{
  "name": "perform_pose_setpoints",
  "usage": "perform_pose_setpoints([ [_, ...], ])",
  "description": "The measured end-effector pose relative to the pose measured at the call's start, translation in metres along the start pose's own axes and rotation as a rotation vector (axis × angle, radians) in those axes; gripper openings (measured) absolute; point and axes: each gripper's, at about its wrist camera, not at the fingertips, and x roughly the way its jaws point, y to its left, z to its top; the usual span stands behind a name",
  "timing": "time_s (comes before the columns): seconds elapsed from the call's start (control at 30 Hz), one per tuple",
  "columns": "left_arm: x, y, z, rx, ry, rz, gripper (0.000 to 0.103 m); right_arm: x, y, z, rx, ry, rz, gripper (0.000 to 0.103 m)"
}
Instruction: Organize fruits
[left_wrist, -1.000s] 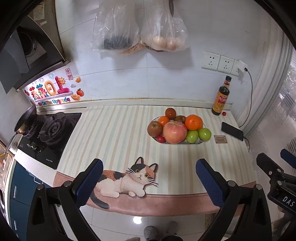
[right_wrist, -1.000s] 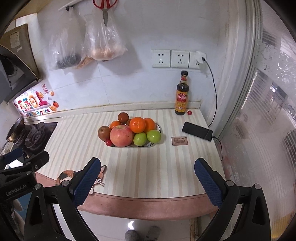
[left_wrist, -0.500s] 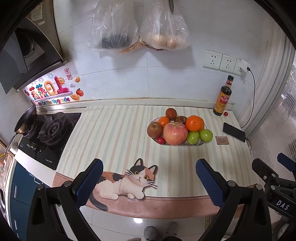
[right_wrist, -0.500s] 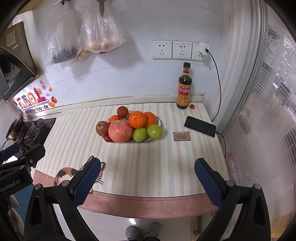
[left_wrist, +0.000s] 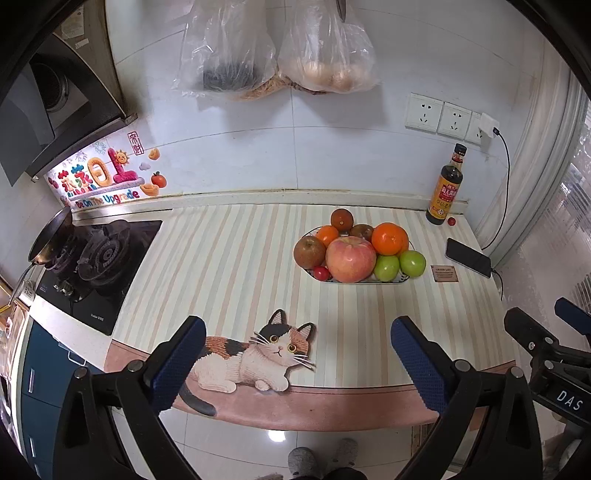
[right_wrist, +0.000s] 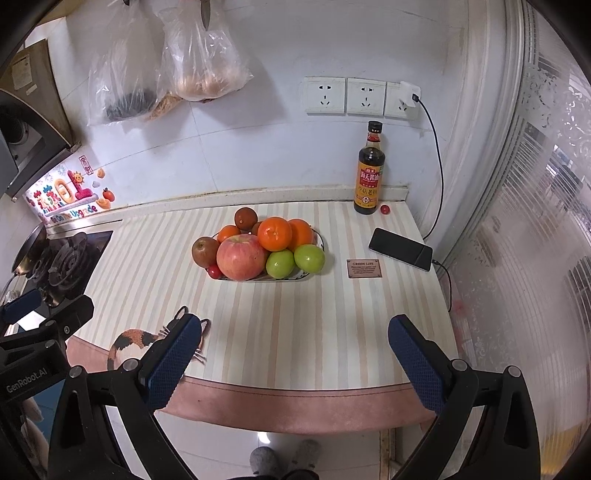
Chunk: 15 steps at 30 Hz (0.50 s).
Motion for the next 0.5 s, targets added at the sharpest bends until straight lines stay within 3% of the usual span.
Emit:
perform_pose_setpoints([
  [0.5,-0.0001,0.0043,0.0005,0.004,0.0,0.001,0.103,-0.002,0.0023,0.0014,-0.002,-0.002,0.001,0.103],
])
